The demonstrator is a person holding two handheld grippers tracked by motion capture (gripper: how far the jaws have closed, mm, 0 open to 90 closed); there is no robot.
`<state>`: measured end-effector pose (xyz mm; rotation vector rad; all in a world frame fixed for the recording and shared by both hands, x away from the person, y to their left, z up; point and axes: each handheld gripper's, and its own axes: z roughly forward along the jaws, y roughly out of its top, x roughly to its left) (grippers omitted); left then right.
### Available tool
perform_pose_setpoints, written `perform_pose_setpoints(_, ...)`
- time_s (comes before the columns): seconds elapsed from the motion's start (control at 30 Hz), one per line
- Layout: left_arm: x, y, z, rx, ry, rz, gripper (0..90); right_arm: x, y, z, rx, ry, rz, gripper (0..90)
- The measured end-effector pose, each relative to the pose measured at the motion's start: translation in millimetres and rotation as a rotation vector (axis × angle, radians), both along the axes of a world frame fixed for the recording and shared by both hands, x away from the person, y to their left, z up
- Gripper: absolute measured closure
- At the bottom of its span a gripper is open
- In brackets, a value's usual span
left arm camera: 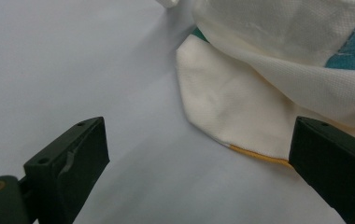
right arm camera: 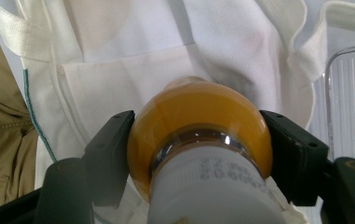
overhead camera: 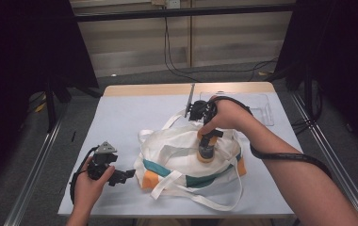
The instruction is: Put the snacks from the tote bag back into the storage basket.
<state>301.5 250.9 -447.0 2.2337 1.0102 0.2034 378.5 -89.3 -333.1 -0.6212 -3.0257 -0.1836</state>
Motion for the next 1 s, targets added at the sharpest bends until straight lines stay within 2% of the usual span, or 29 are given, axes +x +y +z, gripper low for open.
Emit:
perform_pose_setpoints(0.2,-0.1,-0.8,-0.3,0.001,0.002,-0.001,4.6,2.0,1.0,6.4,0.007,-0.005,0.02,30.5)
perform_pose_setpoints(0.43,-1.1,-2.6,-0.3,0.0,-0.011,0.002,4.6,2.7,1.5,16.7,0.014,-0.007,0.012,30.5)
perform_pose_setpoints(0.67,-0.9,-2.4,0.9,-0.001,-0.001,-0.005,4.6,5.1,0.5,26.1,0.016,-0.005,0.011,30.5)
perform_pose_setpoints(1.0,-0.4,-3.1,-0.1,0.0,-0.009,-0.007,4.6,9.2,2.0,33.3,0.018,0.009,0.005,30.5)
